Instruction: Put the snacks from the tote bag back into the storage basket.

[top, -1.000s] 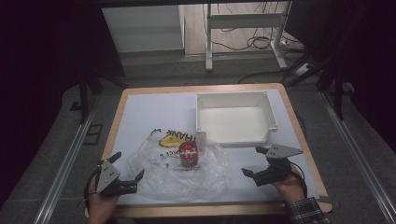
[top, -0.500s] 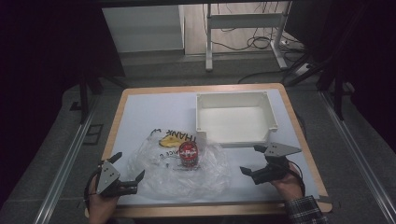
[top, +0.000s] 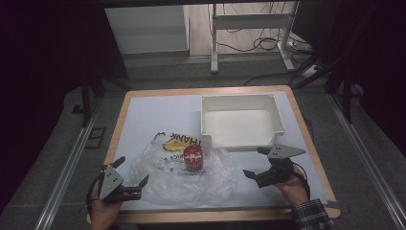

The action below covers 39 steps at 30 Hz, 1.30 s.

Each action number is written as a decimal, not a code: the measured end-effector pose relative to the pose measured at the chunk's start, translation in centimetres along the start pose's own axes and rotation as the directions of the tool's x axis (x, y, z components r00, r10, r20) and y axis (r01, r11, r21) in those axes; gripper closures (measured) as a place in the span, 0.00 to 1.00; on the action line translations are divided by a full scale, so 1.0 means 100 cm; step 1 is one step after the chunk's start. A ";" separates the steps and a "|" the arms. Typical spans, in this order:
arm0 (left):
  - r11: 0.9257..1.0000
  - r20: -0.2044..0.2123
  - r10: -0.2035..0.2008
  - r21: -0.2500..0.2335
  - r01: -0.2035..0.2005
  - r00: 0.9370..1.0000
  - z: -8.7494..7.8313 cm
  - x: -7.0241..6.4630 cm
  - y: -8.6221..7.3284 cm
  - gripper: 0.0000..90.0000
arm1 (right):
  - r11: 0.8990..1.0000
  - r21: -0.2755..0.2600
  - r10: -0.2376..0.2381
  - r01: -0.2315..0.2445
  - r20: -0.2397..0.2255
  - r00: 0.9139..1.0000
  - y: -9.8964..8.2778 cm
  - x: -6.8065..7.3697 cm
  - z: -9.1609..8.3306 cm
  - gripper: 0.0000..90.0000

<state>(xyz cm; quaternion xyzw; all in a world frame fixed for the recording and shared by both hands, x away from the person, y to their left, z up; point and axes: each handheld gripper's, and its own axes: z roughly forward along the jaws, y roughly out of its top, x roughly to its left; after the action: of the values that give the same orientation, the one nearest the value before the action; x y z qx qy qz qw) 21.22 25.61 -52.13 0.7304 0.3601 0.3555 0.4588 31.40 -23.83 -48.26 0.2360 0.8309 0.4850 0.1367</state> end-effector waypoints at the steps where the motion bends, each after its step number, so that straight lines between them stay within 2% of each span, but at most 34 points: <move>1: 1.000 0.001 0.000 0.000 0.000 1.000 0.000 0.000 0.000 0.00 | 1.000 0.002 -0.006 0.006 -0.003 1.000 0.001 0.001 0.001 0.01; 22: 1.000 0.003 0.013 0.005 -0.013 1.000 0.001 -0.002 0.000 0.00 | 0.999 0.009 -0.033 0.033 -0.037 0.999 0.011 0.005 0.013 0.01; 39: 1.000 0.002 0.025 0.013 -0.025 1.000 0.002 -0.003 0.001 0.00 | 0.997 0.039 -0.058 0.061 -0.075 0.995 0.022 0.007 0.029 0.01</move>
<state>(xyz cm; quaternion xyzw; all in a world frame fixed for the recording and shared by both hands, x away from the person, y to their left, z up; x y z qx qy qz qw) 21.19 25.24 -52.20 0.7382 0.3529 0.3581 0.4498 32.74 -20.41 -47.83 0.1956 0.8518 0.4720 0.1154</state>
